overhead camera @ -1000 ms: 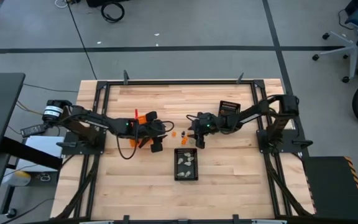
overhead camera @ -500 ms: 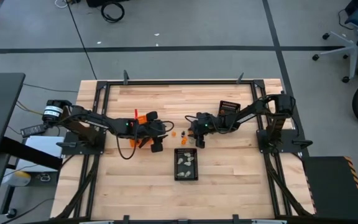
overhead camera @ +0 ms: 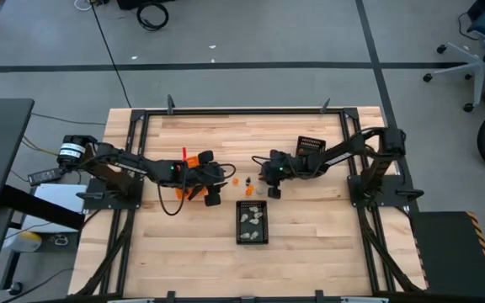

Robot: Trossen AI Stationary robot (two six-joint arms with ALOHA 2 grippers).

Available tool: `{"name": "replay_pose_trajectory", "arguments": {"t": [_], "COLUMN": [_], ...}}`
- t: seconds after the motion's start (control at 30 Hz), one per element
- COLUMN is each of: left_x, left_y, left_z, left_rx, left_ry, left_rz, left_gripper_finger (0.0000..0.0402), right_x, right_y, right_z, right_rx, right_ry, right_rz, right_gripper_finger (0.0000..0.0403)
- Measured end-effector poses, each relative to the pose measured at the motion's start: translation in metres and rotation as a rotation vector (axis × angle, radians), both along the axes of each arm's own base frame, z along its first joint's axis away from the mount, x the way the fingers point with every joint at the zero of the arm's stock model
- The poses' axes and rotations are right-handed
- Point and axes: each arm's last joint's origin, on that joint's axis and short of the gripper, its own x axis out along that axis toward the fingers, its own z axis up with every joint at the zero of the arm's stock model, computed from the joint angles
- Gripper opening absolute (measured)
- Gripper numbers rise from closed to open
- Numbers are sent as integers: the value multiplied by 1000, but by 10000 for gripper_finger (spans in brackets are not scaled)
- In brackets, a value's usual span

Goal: Sort Halloween decoration
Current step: Put the orange pumpkin toy into the top black bin

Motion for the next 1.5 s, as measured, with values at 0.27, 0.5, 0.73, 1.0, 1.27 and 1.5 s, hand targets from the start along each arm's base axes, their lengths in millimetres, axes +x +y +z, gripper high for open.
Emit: {"name": "replay_pose_trajectory", "arguments": {"t": [0.27, 0.5, 0.73, 1.0, 1.27, 1.5], "left_x": [0, 0, 0, 2, 2, 2], "left_y": [0, 0, 2, 2, 2, 2], "left_z": [0, 0, 1, 3, 3, 3], "left_rx": [0, 14, 18, 21, 22, 22], "left_ry": [0, 5, 2, -30, -28, -28], "left_rz": [0, -12, -10, -12, -12, -12], "left_gripper_finger": [204, 204, 204, 204, 204, 204], "right_x": [-13, -22, -31, -30, -29, -23], "right_y": [0, 2, 6, 9, 9, 9], "right_z": [29, 39, 32, 29, 18, 4], "right_rx": [-44, 23, 81, 98, 118, 123], "right_ry": [16, 36, 147, 163, 196, 215], "right_rz": [-42, -74, -100, -106, -97, -93], "right_gripper_finger": [81, 83, 126, 171, 182, 173]}}
